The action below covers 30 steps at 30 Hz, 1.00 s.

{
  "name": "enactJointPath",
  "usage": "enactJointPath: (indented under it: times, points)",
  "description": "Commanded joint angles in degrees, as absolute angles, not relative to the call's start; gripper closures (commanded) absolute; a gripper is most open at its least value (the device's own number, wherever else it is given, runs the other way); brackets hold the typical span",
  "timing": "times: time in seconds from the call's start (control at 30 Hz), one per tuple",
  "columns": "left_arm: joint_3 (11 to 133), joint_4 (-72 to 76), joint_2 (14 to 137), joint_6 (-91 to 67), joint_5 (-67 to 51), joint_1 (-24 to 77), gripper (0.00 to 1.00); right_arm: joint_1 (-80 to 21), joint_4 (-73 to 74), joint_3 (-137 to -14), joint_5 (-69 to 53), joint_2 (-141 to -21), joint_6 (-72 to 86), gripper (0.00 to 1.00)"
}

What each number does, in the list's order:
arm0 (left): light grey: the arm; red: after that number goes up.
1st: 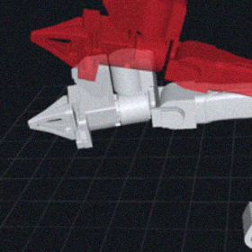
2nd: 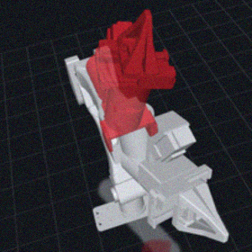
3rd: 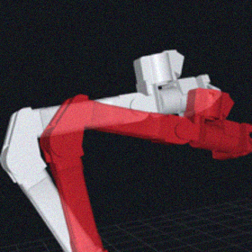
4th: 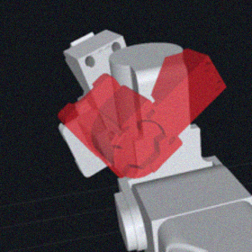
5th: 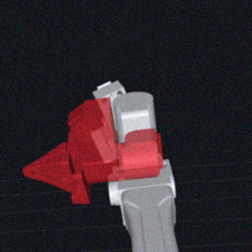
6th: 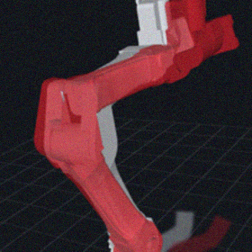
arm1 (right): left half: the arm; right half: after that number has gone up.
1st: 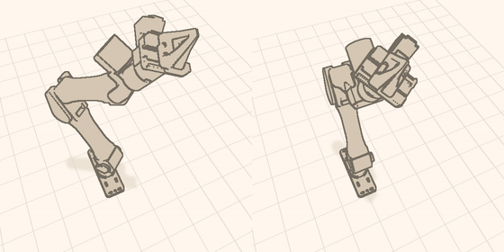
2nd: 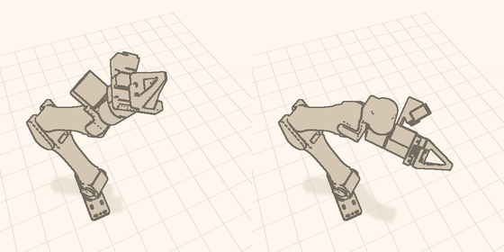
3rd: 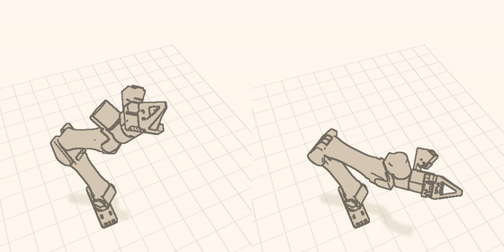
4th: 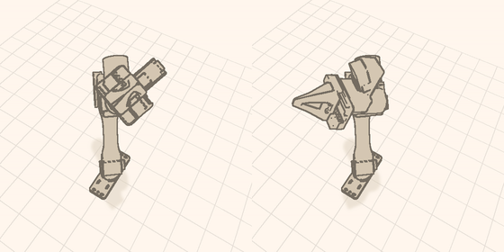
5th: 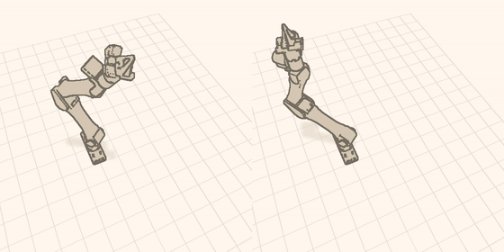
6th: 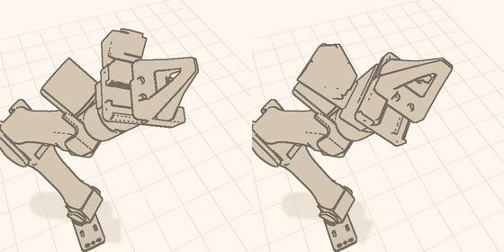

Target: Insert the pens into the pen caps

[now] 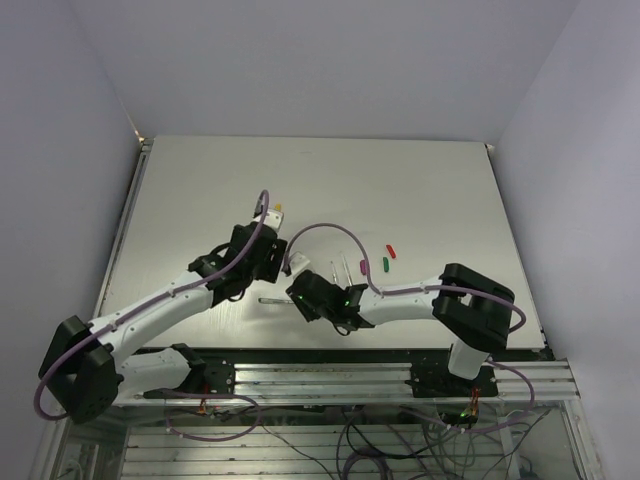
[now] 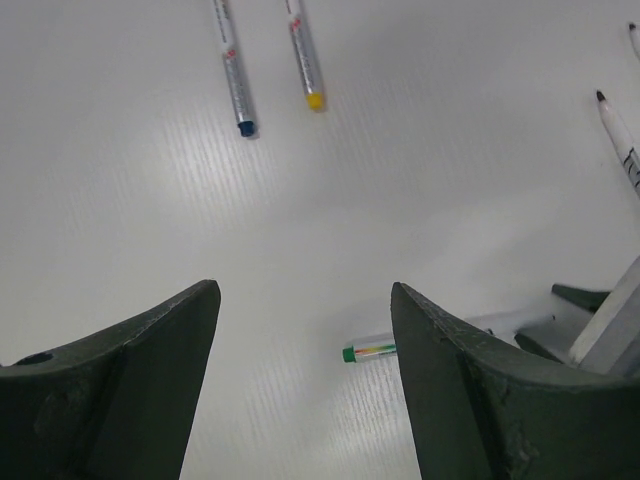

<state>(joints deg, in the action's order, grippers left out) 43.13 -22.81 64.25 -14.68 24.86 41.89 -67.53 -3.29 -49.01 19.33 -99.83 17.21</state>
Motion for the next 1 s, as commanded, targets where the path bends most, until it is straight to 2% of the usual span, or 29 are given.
enactJointPath:
  times: [0.0,0.27,0.5,0.7,0.97]
  points:
    - [42.8,-19.16,66.85,-11.61,18.07,42.07,0.2,-65.43,1.47,-45.9,21.16,-100.02,17.17,0.62]
    - [43.93,-17.51,71.7,-6.84,12.77,42.09,0.2,-64.24,3.89,-46.75,25.88,-93.84,15.81,0.62]
    - [47.14,-18.77,77.41,-0.31,5.88,42.1,0.2,-61.76,7.2,-46.73,29.23,-83.34,14.84,0.62]
    - [51.38,-22.3,84.62,9.13,7.12,42.1,0.19,-61.26,8.28,-45.23,29.03,-74.79,15.58,0.63]
    - [51.86,-19.33,86.13,18.84,1.76,41.45,0.18,-61.18,10.79,-43.19,29.9,-70.9,17.38,0.64]
